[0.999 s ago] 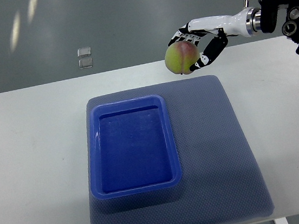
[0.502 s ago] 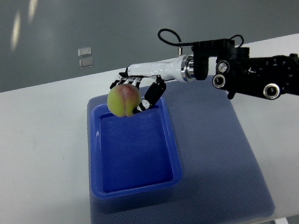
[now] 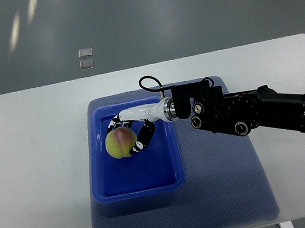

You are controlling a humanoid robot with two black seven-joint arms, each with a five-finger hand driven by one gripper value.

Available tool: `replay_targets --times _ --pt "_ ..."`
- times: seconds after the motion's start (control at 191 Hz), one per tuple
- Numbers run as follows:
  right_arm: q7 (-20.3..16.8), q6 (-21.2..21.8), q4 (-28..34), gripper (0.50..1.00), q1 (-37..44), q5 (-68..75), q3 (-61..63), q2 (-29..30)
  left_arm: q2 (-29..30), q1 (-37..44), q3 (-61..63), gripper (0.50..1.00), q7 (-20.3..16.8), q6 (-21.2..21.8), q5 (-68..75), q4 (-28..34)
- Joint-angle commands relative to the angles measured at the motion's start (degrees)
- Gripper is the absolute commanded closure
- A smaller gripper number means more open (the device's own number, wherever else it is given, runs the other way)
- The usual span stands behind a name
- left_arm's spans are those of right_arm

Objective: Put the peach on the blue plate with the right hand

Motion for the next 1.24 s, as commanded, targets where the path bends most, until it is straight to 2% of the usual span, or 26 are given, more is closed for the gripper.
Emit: replay_targets --times 0.0,0.11,0.209,0.303,0.418,0.502,0.507,0.664,0.779,0.92,1.014,1.067,1.072,1.082,1.234 --pt "0.2 0.6 0.0 0.568 -0.2 0.3 0.3 -0.7 0.0 0.0 0.0 0.5 0.0 0.0 0.0 0.0" --pt "0.3 1.1 0.4 0.566 0.3 1.0 1.2 -2.4 0.0 0.0 0.0 0.5 0.0 -0.1 0.0 0.0" --pt "0.3 2.1 2.7 0.566 1.7 1.4 4.6 -6.5 0.0 0.0 0.0 0.5 0.0 -0.1 0.0 0.0" --pt "0.4 5.2 5.4 0.566 2.3 2.5 11.9 -12.2 0.0 0.0 0.0 0.5 0.0 -0.1 0.0 0.0" --pt "0.4 9.3 5.7 0.566 -1.2 9.1 23.8 -18.0 0.0 0.0 0.1 0.5 0.0 -0.1 0.0 0.0" --pt "0.5 9.8 5.6 0.566 -3.4 11.8 27.2 -18.7 0.0 0.0 0.1 0.5 0.0 -0.1 0.0 -0.1" --pt "0.5 10.0 5.2 0.566 -7.9 17.3 32.9 -19.1 0.0 0.0 0.1 0.5 0.0 -0.1 0.0 -0.3" --pt "0.6 9.3 2.1 0.568 -20.1 33.8 48.4 -16.5 0.0 0.0 0.1 0.5 0.0 -0.1 0.0 -0.4" --pt "0.7 9.5 -3.3 0.566 -25.9 46.6 55.0 -9.6 0.0 0.0 0.0 0.5 0.0 0.0 0.0 -0.4" --pt "1.3 10.3 -9.0 0.566 -29.5 59.1 61.2 -5.6 0.0 0.0 0.0 0.5 0.0 0.0 0.0 -0.4" --pt "4.4 10.9 -9.2 0.566 -30.0 61.7 62.3 -3.3 0.0 0.0 0.1 0.5 0.0 0.0 0.0 -0.4" --pt "4.4 10.9 -9.2 0.566 -30.0 61.7 62.3 -3.3 0.0 0.0 0.1 0.5 0.0 0.0 0.0 -0.4" --pt "6.0 11.8 -9.2 0.566 -30.0 62.0 62.4 -2.7 0.0 0.0 0.1 0.5 0.0 0.0 0.0 -0.4" --pt "6.2 12.0 -9.2 0.566 -30.0 62.0 62.4 -2.7 0.0 0.0 0.1 0.5 0.0 0.0 0.0 -0.4" --pt "6.6 12.5 -9.3 0.566 -30.0 62.2 62.4 -2.6 0.0 0.0 0.1 0.5 0.0 0.0 0.0 -0.5"
